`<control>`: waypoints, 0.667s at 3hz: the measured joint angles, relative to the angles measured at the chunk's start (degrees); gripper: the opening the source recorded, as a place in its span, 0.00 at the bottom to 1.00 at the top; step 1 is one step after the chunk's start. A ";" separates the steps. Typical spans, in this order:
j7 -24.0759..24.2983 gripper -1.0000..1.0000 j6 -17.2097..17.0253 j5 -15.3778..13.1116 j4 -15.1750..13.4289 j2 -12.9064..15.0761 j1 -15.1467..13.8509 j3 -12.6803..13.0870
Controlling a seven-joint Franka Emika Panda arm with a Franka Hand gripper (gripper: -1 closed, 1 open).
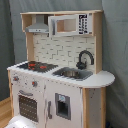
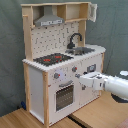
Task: Play with the kitchen
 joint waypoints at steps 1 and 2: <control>-0.54 1.00 -0.06 0.00 -4.79 0.03 4.01 0.89; -0.87 1.00 -0.07 0.00 -9.67 0.07 7.85 1.40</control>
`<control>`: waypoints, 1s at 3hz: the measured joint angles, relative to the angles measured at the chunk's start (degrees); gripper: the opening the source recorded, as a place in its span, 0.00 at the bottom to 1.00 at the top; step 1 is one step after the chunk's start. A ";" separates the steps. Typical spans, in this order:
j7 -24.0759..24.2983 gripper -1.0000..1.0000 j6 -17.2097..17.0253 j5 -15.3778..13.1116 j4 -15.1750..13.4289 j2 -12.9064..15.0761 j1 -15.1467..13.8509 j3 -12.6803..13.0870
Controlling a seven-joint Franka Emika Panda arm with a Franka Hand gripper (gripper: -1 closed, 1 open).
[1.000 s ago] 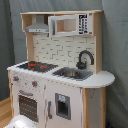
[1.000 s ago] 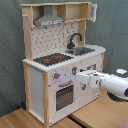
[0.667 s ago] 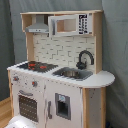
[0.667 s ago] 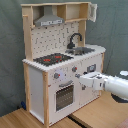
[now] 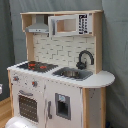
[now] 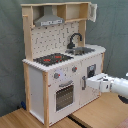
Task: Play with the kitchen
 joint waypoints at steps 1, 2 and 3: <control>-1.14 1.00 0.01 0.00 -5.03 0.05 3.54 0.00; -1.86 1.00 0.38 0.00 -10.60 0.08 5.58 -0.03; -1.55 1.00 2.63 0.17 -15.65 0.13 4.33 -1.79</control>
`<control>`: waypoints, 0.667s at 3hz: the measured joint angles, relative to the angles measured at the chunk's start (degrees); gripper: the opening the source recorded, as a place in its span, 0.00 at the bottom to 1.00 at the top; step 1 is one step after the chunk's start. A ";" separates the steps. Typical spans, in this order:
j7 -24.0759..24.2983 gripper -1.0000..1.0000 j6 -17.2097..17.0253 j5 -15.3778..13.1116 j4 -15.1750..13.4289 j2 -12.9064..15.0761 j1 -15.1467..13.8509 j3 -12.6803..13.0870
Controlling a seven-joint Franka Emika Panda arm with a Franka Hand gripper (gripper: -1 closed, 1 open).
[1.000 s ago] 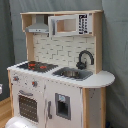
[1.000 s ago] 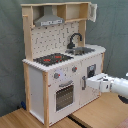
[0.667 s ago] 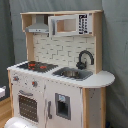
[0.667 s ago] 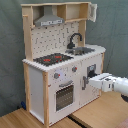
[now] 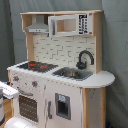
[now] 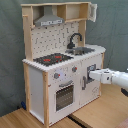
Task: Play with the kitchen
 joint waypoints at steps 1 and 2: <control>3.75 1.00 2.38 0.00 0.69 0.66 -3.98 -0.34; 8.61 1.00 4.33 0.01 1.40 0.86 -6.76 1.11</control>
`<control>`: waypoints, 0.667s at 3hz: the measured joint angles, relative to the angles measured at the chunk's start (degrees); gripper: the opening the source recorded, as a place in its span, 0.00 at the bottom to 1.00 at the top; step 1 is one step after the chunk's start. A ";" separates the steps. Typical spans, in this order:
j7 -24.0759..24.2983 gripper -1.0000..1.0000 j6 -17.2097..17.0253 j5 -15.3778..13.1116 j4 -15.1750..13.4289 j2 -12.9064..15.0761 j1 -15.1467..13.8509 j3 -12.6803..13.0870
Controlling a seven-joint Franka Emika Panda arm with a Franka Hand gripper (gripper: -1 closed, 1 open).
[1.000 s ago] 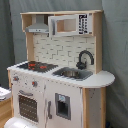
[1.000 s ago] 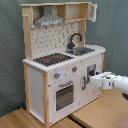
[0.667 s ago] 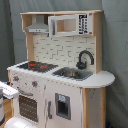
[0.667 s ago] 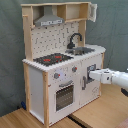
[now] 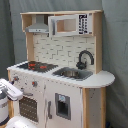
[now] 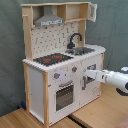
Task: Play with the kitchen
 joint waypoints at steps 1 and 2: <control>5.64 1.00 1.47 0.00 0.61 -0.04 -2.22 1.43; 12.28 1.00 2.96 0.00 1.55 -0.30 -4.45 3.10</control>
